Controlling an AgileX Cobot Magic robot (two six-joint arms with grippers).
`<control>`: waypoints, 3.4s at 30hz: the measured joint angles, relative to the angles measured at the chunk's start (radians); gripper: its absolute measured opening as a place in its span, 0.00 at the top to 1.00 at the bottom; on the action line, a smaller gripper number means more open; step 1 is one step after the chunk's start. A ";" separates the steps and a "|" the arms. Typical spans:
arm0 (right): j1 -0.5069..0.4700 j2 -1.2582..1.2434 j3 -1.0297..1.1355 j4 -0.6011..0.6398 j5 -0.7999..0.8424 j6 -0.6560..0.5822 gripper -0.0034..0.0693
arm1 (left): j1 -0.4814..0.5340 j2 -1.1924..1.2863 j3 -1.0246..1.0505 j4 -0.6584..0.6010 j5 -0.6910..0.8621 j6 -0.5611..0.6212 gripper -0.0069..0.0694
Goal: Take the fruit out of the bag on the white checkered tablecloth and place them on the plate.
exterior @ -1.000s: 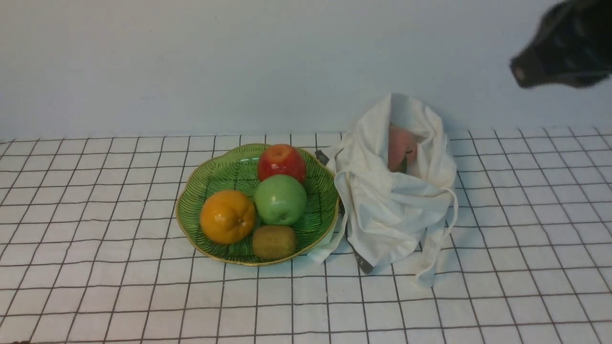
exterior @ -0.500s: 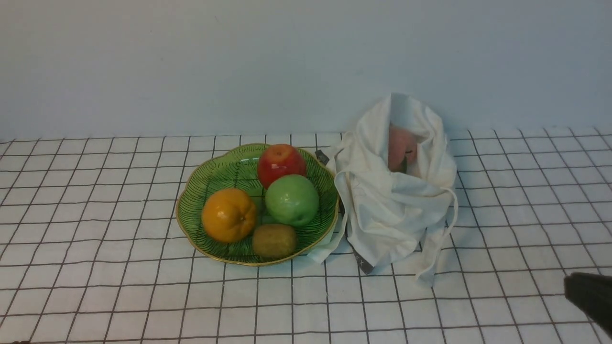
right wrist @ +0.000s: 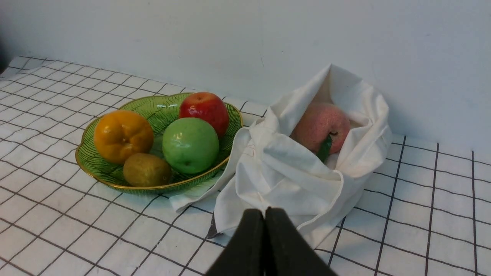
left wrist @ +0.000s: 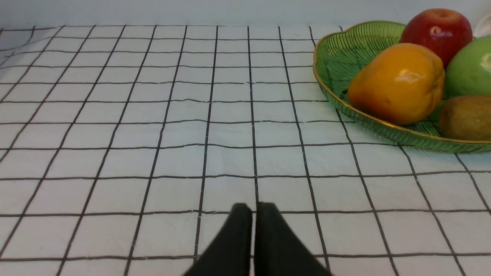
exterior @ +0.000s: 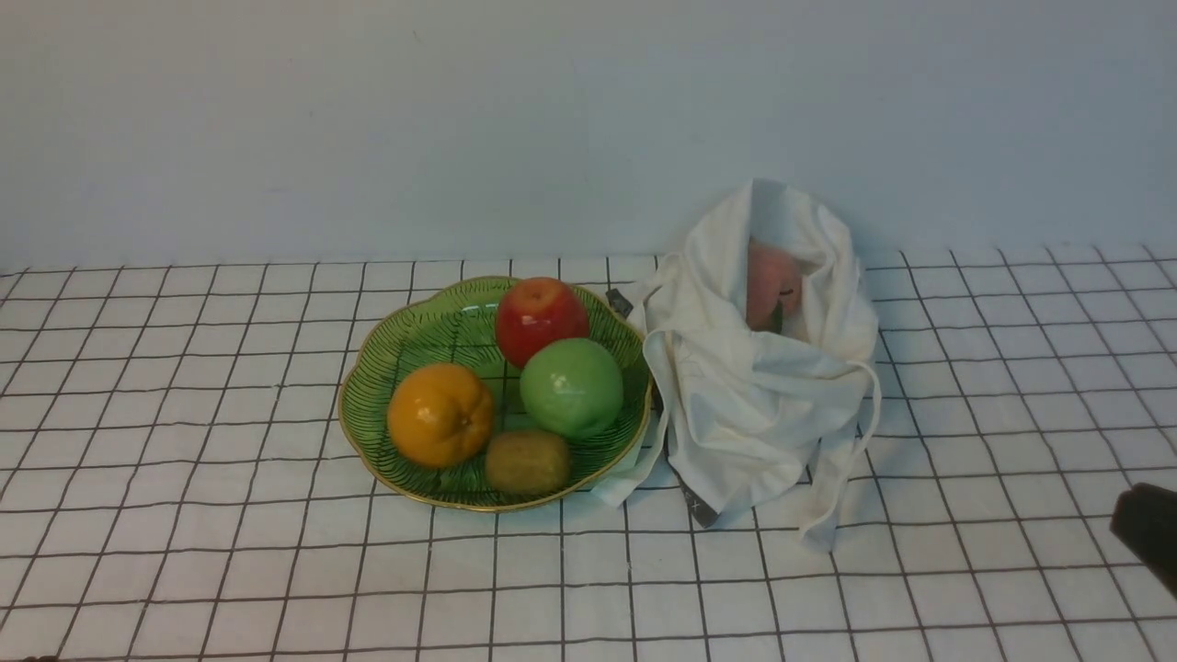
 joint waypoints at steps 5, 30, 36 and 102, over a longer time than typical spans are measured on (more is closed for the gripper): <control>0.000 0.000 0.000 0.000 0.001 0.000 0.97 | 0.000 0.000 0.000 0.000 0.000 0.000 0.92; -0.340 -0.397 0.363 -0.031 -0.004 0.030 0.97 | 0.000 0.000 0.000 0.000 0.000 0.000 0.92; -0.401 -0.400 0.363 -0.027 0.004 0.030 0.97 | 0.000 0.000 0.000 0.000 0.000 0.000 0.92; -0.409 -0.400 0.363 -0.027 0.005 0.041 0.97 | 0.000 0.000 0.000 0.000 0.000 0.000 0.92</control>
